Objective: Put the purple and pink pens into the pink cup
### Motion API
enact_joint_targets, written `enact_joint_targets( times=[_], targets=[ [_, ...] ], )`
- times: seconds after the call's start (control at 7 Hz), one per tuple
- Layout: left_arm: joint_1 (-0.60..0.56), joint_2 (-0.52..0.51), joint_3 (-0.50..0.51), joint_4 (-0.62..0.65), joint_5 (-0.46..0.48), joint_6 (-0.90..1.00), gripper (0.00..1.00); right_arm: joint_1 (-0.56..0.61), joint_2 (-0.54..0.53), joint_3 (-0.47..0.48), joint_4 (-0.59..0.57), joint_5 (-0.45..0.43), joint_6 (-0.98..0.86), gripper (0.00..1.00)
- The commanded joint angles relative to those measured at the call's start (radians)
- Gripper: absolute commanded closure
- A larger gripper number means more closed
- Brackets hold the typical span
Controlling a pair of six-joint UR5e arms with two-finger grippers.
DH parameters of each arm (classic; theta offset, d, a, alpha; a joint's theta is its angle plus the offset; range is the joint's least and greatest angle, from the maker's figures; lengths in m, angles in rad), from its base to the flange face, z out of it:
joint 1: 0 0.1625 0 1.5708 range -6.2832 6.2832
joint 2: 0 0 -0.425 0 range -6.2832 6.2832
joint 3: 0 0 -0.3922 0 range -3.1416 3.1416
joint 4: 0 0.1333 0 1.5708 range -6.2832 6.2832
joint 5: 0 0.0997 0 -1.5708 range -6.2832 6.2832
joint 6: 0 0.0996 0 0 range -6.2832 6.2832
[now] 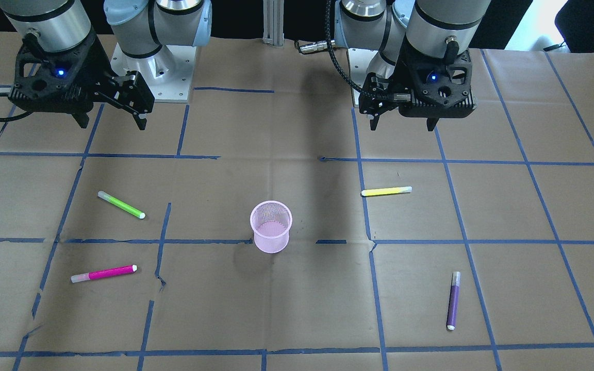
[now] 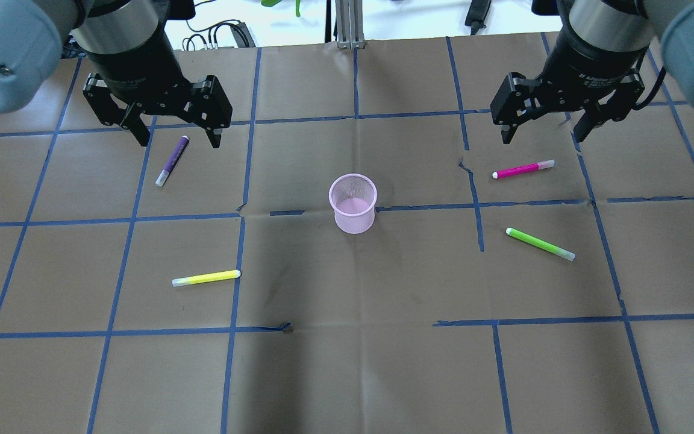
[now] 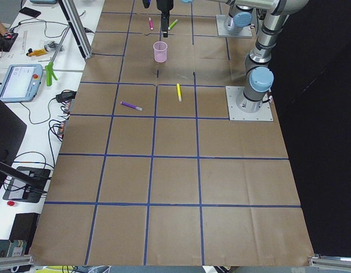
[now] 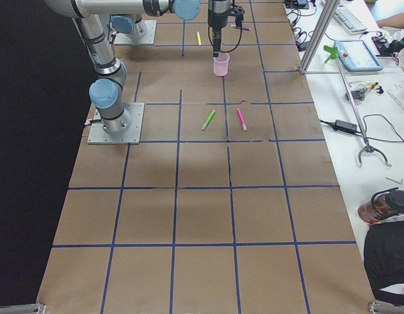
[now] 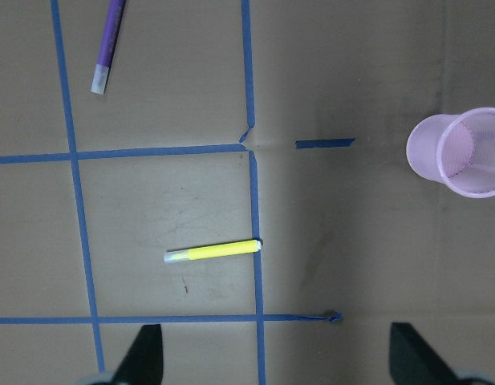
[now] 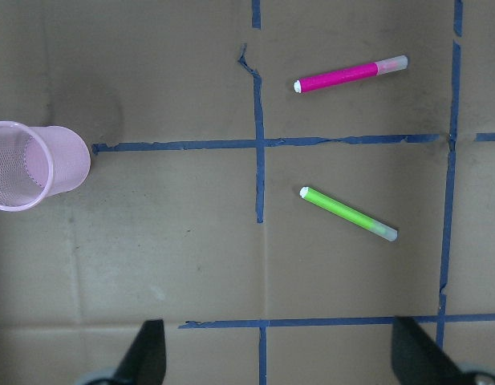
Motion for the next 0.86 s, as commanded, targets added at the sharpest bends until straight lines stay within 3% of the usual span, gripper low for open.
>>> enact_joint_targets(
  times=[0.0, 0.71],
  targets=[
    [0.002, 0.002, 0.000, 0.000, 0.000, 0.002, 0.02, 0.000, 0.000, 0.002, 0.003, 0.000, 0.000, 0.00],
    [0.002, 0.001, -0.015, 0.000, 0.001, 0.005, 0.02, 0.000, 0.001, 0.003, 0.006, 0.000, 0.000, 0.00]
  ],
)
